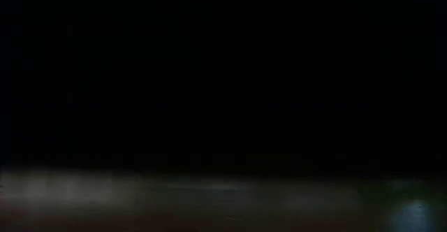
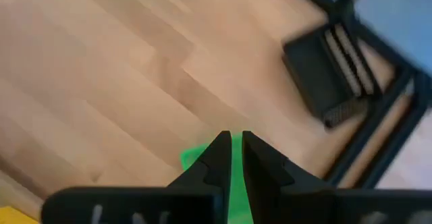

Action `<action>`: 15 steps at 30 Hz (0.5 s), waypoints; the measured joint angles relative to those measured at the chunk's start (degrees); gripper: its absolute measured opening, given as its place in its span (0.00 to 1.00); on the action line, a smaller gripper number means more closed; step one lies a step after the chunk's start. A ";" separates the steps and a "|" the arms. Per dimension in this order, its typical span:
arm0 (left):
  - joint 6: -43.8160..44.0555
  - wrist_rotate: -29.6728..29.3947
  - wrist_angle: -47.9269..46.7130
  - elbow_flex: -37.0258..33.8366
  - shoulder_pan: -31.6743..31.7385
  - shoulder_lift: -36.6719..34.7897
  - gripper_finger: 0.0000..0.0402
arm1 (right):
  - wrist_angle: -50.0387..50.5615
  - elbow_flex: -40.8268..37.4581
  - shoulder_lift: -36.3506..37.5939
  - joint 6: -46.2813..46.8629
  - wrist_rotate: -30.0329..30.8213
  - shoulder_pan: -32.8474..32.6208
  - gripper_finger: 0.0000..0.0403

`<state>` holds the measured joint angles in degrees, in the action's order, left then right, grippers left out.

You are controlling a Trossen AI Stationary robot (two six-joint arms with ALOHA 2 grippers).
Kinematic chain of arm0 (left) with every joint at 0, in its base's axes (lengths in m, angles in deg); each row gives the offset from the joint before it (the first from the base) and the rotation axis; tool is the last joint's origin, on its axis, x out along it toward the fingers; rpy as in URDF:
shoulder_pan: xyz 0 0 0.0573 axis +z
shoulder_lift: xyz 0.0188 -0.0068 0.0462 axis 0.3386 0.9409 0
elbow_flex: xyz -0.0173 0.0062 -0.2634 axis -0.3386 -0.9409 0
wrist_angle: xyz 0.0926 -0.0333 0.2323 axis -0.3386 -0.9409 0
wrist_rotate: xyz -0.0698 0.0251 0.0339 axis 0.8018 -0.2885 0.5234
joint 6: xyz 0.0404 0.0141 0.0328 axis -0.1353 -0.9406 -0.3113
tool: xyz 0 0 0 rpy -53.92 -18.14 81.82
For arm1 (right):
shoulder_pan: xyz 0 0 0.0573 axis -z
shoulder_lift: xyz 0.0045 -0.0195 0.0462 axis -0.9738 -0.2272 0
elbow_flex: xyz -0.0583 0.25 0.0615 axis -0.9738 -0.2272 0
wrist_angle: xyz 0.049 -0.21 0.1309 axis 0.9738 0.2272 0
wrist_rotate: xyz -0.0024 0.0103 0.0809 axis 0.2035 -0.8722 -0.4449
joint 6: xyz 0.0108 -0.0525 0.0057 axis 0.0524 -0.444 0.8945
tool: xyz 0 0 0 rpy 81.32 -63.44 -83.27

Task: Stack baskets on shelf by color
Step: Stack the top right black basket on top of the black basket on the shelf

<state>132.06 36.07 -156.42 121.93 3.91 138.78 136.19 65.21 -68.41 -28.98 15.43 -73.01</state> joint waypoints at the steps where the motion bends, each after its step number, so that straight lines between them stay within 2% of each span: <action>1: 0.08 -0.63 0.04 0.00 0.00 0.33 0.18 | 0.00 -1.61 1.13 1.02 -1.32 1.45 0.09; 7: 0.08 -1.06 0.08 0.00 0.00 2.47 0.18 | -1.02 -8.60 4.97 5.13 -7.23 11.29 0.09; 11: 0.09 -1.08 0.11 0.00 0.00 3.49 0.18 | -3.58 -11.71 4.72 -2.66 -8.00 16.12 0.09; 15: 1.45 -1.08 0.19 0.00 0.00 3.53 0.18 | -8.52 -14.42 3.72 -8.93 -12.72 20.66 0.09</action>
<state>133.51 34.99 -156.23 121.93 3.91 142.30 127.66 50.79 -64.69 -37.90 2.71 -52.35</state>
